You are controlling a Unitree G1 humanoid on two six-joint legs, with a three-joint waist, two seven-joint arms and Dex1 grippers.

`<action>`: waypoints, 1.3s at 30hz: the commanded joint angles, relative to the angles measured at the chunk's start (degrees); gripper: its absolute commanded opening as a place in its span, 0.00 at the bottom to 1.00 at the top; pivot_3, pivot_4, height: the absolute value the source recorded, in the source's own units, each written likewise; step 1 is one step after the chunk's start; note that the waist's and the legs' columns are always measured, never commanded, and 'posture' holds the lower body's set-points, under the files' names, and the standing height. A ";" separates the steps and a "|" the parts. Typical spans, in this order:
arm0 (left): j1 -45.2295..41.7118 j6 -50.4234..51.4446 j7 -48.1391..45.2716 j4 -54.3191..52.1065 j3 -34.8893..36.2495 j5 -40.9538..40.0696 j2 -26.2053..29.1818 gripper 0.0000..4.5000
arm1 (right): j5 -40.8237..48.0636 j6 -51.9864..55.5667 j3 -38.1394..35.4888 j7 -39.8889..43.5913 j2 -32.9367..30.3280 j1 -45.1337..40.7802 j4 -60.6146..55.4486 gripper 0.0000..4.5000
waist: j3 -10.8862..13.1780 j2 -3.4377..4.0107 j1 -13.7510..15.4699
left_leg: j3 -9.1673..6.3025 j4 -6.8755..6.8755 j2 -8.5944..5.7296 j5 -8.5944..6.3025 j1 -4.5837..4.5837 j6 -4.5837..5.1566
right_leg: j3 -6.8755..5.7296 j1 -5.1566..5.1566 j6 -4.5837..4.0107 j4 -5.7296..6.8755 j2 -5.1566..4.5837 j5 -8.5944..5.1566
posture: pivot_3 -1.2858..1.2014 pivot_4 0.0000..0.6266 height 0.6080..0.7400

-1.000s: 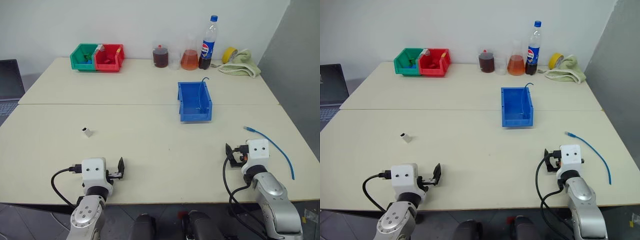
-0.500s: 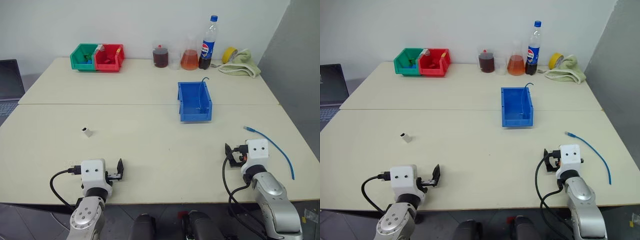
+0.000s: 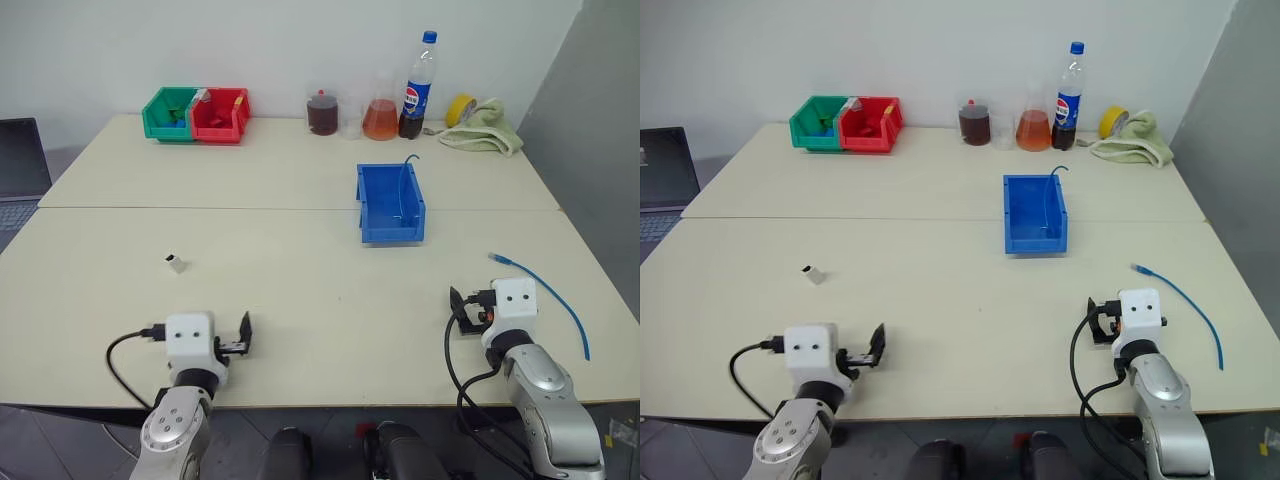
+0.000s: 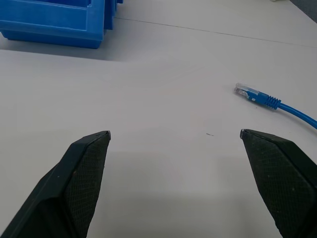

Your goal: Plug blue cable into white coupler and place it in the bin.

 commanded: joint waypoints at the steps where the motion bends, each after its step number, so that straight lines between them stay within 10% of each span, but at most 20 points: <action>1: -5.97 -1.04 -9.78 -1.71 -4.73 -2.10 6.45 1.00 | -0.33 -0.54 -0.74 0.16 -0.94 -1.95 -0.93 0.99 | -0.01 0.03 0.04 | -0.02 0.00 0.00 0.01 0.00 -0.01 | -0.01 0.00 -0.06 0.01 0.00 -0.04 | 0.52 0.24 1.00; 17: -42.72 -5.96 -52.52 18.21 -22.96 -12.54 18.98 1.00 | 0.30 -0.16 -1.81 1.76 -3.28 -4.27 0.23 0.99 | -0.03 0.04 -0.14 | 0.01 -0.01 -0.10 0.01 -0.04 0.01 | 0.08 0.02 0.08 0.00 0.15 0.05 | 0.52 0.24 1.00; 28: -50.53 -18.03 -55.28 34.76 -25.92 -6.78 12.04 1.00 | 8.06 -2.67 -6.11 30.50 -31.03 -17.20 20.26 0.99 | 0.01 0.09 0.01 | 0.08 0.10 -0.20 0.02 -0.02 0.04 | 0.17 0.09 0.26 -0.03 0.27 0.16 | 0.52 0.24 1.00; 39: -49.03 -20.17 -56.57 35.28 -25.65 -6.00 11.79 1.00 | 5.58 -9.65 1.40 48.84 -39.09 -38.01 54.80 0.99 | 0.00 0.10 -0.22 | 0.09 0.05 -0.12 0.02 0.00 0.05 | 0.23 0.06 0.12 -0.01 0.50 0.10 | 0.52 0.24 1.00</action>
